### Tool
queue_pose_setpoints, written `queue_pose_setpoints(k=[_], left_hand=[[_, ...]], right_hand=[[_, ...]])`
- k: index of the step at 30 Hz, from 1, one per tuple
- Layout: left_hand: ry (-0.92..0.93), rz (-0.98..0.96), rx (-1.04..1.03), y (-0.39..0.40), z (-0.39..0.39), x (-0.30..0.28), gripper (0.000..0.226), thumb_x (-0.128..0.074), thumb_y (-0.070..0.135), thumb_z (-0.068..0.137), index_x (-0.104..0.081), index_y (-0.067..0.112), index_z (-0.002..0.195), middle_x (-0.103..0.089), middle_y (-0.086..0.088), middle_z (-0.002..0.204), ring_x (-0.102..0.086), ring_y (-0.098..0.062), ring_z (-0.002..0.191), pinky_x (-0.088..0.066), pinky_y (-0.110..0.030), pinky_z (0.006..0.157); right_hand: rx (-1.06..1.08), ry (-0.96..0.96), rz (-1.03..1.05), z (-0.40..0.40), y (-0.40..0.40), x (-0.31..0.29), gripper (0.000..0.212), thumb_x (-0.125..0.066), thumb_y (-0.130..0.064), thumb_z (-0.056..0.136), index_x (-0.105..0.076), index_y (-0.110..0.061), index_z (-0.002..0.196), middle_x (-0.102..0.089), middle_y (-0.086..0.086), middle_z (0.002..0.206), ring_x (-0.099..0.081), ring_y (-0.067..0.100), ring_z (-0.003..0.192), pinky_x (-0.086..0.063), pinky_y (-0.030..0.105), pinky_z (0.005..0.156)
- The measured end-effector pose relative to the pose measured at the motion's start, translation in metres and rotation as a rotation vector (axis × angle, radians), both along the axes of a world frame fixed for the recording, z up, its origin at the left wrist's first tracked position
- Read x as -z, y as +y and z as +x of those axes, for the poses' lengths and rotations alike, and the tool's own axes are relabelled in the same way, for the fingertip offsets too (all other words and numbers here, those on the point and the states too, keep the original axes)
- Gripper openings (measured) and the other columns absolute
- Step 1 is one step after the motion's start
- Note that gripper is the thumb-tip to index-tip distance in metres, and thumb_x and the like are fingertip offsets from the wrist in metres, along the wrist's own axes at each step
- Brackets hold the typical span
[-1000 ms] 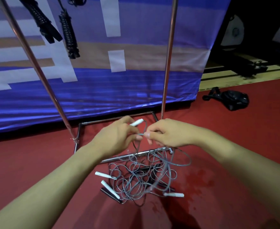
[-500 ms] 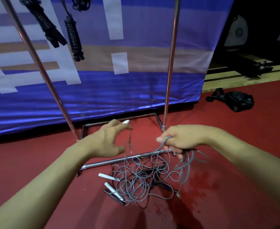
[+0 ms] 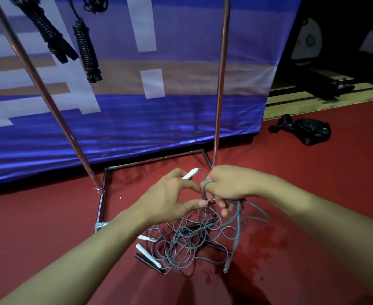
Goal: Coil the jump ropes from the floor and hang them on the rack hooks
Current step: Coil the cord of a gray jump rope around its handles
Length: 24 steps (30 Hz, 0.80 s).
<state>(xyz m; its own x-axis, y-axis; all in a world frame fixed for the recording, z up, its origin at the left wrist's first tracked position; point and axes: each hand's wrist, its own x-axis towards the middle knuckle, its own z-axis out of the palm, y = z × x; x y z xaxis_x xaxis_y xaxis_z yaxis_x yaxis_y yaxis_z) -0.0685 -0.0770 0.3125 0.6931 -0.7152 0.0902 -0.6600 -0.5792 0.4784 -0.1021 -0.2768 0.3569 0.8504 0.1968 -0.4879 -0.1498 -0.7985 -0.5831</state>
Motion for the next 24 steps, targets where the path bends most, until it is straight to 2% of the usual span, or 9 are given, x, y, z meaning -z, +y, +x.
queue_pose_setpoints(k=[3,7,11,13,15,16,18,21,24], left_hand=[[-0.061,-0.016,0.040,-0.005,0.002,0.005,0.016,-0.072,0.044,0.093,-0.080,0.031,0.099,-0.054,0.004,0.120,-0.052,-0.007,0.092,-0.049,-0.029,0.091],[-0.165,0.172,-0.193,0.029,0.039,0.006,0.034,-0.057,0.048,0.096,-0.077,0.020,0.097,-0.055,0.000,0.122,-0.064,-0.025,0.102,-0.054,-0.041,0.091],[-0.095,0.342,-0.311,0.076,0.063,0.021,0.029,-0.073,0.037,0.094,-0.075,0.009,0.092,-0.053,-0.006,0.107,-0.062,-0.029,0.097,-0.050,-0.041,0.098],[-0.030,0.335,-0.280,0.079,0.059,0.022,0.030,-0.080,0.039,0.087,-0.077,0.013,0.103,-0.053,-0.005,0.112,-0.060,-0.025,0.098,-0.048,-0.037,0.103],[0.026,0.343,-0.230,0.071,0.052,0.015,0.061,-0.075,0.048,0.076,-0.069,0.019,0.129,-0.051,-0.008,0.130,-0.060,-0.028,0.113,-0.045,-0.035,0.108],[0.088,0.317,-0.197,0.064,0.046,0.009,0.072,-0.070,0.051,0.073,-0.062,0.024,0.139,-0.048,-0.007,0.135,-0.059,-0.027,0.115,-0.046,-0.033,0.107],[0.211,0.204,-0.091,0.048,0.031,-0.003,0.068,-0.072,0.059,0.080,-0.057,0.037,0.141,-0.044,0.002,0.135,-0.059,-0.016,0.111,-0.046,-0.025,0.101],[0.303,0.042,0.009,0.025,0.006,-0.019,0.042,-0.066,0.064,0.087,-0.066,0.043,0.124,-0.045,0.012,0.129,-0.056,0.001,0.102,-0.041,-0.011,0.089],[0.269,-0.062,0.052,0.011,-0.003,-0.025,0.031,-0.062,0.059,0.091,-0.074,0.033,0.101,-0.050,0.008,0.118,-0.054,0.002,0.086,-0.040,-0.012,0.082]], right_hand=[[-0.001,-0.036,0.018,-0.002,0.007,-0.002,0.032,-0.039,-0.018,0.104,-0.062,-0.008,0.084,-0.070,0.004,0.057,-0.071,0.019,0.051,-0.061,0.037,0.064],[-0.062,-0.121,-0.062,-0.005,-0.004,-0.008,0.038,-0.041,-0.034,0.109,-0.061,-0.012,0.087,-0.071,-0.001,0.059,-0.065,0.011,0.047,-0.047,0.017,0.046],[-0.111,-0.112,-0.018,-0.008,-0.031,-0.011,0.034,-0.044,-0.034,0.109,-0.056,-0.015,0.084,-0.070,-0.001,0.068,-0.053,0.008,0.043,-0.043,0.024,0.047],[-0.161,-0.169,-0.082,-0.009,-0.034,-0.013,0.035,-0.047,-0.036,0.108,-0.058,-0.016,0.081,-0.069,-0.005,0.067,-0.051,0.009,0.047,-0.047,0.025,0.052],[-0.144,-0.220,-0.077,-0.008,-0.029,-0.013,0.035,-0.047,-0.038,0.107,-0.059,-0.015,0.083,-0.062,-0.008,0.063,-0.048,0.005,0.045,-0.047,0.020,0.046],[-0.133,-0.271,-0.071,-0.006,-0.025,-0.013,0.036,-0.047,-0.037,0.107,-0.058,-0.015,0.082,-0.058,-0.009,0.060,-0.045,0.002,0.044,-0.043,0.015,0.044],[-0.117,-0.388,-0.049,0.000,-0.021,-0.012,0.038,-0.048,-0.037,0.107,-0.053,-0.018,0.074,-0.054,-0.013,0.054,-0.042,0.002,0.044,-0.036,0.014,0.047],[-0.080,-0.476,0.004,0.007,-0.017,-0.008,0.042,-0.048,-0.040,0.106,-0.050,-0.018,0.070,-0.053,-0.013,0.052,-0.042,0.003,0.044,-0.034,0.018,0.049],[-0.022,-0.505,0.054,0.006,-0.013,-0.004,0.041,-0.049,-0.042,0.106,-0.054,-0.018,0.072,-0.059,-0.010,0.056,-0.044,0.003,0.043,-0.033,0.017,0.046]])
